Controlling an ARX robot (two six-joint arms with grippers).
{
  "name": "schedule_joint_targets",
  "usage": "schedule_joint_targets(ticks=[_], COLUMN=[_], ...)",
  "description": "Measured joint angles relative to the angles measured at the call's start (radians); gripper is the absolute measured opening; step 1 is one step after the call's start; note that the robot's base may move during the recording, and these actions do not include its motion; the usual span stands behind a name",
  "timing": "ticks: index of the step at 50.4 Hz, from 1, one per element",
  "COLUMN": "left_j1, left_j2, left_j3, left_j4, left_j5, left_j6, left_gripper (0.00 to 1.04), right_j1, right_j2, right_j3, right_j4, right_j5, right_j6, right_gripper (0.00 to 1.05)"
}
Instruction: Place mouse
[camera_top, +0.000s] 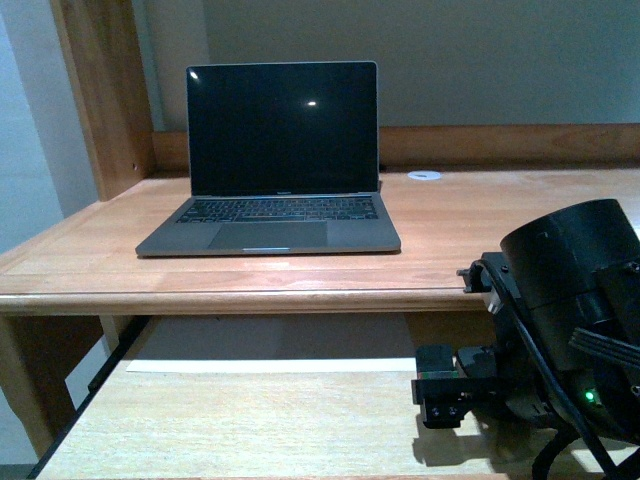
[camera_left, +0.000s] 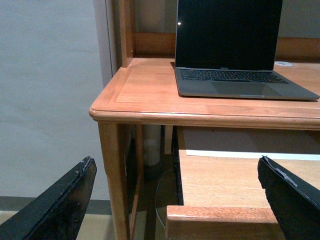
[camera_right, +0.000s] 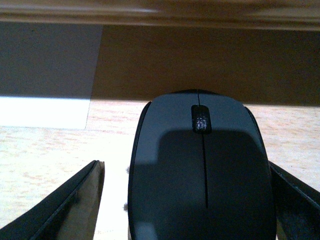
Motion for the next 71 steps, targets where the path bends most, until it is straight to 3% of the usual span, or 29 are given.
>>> schedule_joint_targets(ticks=[7,13,15,30,42,59,71], left_j1=[0.0,0.0,0.0,0.0,0.0,-0.001,-0.001], left_j2=[0.0,0.0,0.0,0.0,0.0,0.0,0.0], left_j3=[0.0,0.0,0.0,0.0,0.0,0.0,0.0], left_j4=[0.0,0.0,0.0,0.0,-0.002,0.002,-0.001], left_j5=[0.0,0.0,0.0,0.0,0.004,0.001,0.002], left_j6=[0.0,0.0,0.0,0.0,0.0,0.0,-0.001], left_gripper=[0.98,0.98,0.98,0.98,0.98,0.98,0.98], right_j1=[0.002,0.002,0.002,-0.021,-0.008,-0.008,-0.079], right_j2=[0.013,0.013,0.013,-0.251,-0.272,-0.23,0.078], right_j3=[0.015,0.015,0.015,-0.165,-0.156,-0.058,0.241], right_j4=[0.002,-0.002,-0.001,0.028,0.017,-0.002,-0.071], right_j5=[0.017,0.013,0.013,-0.019,-0.024,-0.007,0.045], right_j6=[-0.005,-0.013,-0.013,-0.035,-0.03,-0.019,0.016], right_gripper=[0.97,0.67,0.64,0.63,0.63,0.63,0.63])
